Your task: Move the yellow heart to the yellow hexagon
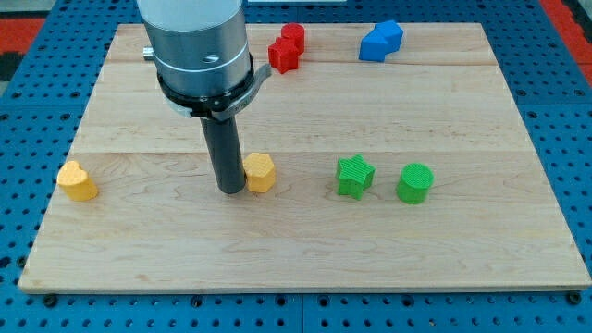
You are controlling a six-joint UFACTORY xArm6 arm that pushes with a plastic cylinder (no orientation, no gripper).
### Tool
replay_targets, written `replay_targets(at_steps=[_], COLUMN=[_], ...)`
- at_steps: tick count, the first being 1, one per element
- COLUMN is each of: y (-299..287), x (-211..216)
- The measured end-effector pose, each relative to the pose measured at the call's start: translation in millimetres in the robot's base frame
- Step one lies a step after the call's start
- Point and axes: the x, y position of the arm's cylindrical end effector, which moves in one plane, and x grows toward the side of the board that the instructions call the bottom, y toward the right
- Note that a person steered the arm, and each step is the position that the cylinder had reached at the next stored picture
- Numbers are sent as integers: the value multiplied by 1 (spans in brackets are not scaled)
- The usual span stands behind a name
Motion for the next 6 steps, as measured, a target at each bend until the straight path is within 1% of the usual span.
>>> replay_targets(at_steps=[1, 2, 3, 4, 5, 6], y=[-39, -143, -220, -214, -171, -169], x=[70, 84, 57, 19, -20, -35])
